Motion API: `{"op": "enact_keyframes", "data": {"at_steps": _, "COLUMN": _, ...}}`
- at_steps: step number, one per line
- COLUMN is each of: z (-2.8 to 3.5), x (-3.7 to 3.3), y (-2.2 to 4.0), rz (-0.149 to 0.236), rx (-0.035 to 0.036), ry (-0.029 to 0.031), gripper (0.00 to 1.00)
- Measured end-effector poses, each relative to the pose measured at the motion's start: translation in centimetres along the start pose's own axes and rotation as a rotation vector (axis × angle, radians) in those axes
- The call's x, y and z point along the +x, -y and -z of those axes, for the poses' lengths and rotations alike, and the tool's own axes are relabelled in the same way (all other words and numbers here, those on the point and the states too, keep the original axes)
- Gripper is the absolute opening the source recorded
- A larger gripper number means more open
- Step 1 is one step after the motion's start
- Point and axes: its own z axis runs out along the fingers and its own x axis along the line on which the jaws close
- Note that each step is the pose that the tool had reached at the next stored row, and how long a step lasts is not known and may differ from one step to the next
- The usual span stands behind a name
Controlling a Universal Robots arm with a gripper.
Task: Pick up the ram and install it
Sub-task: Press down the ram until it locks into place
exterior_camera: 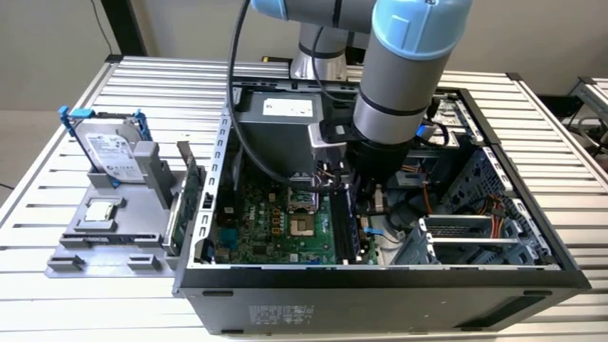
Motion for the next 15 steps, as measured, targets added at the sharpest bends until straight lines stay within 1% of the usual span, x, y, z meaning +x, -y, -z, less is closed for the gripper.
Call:
{"op": "enact_keyframes", "data": {"at_steps": 11, "z": 4.99, "x": 0.03, "y": 0.15, "rz": -0.001, "rx": -0.0001, "ry": -0.0003, "gripper": 0.0}}
{"op": "enact_keyframes", "data": {"at_steps": 12, "z": 5.27, "x": 0.03, "y": 0.17, "rz": -0.001, "rx": 0.0, "ry": 0.0, "gripper": 0.0}}
{"op": "enact_keyframes", "data": {"at_steps": 15, "z": 5.27, "x": 0.03, "y": 0.16, "rz": -0.001, "rx": 0.0, "ry": -0.0001, "gripper": 0.0}}
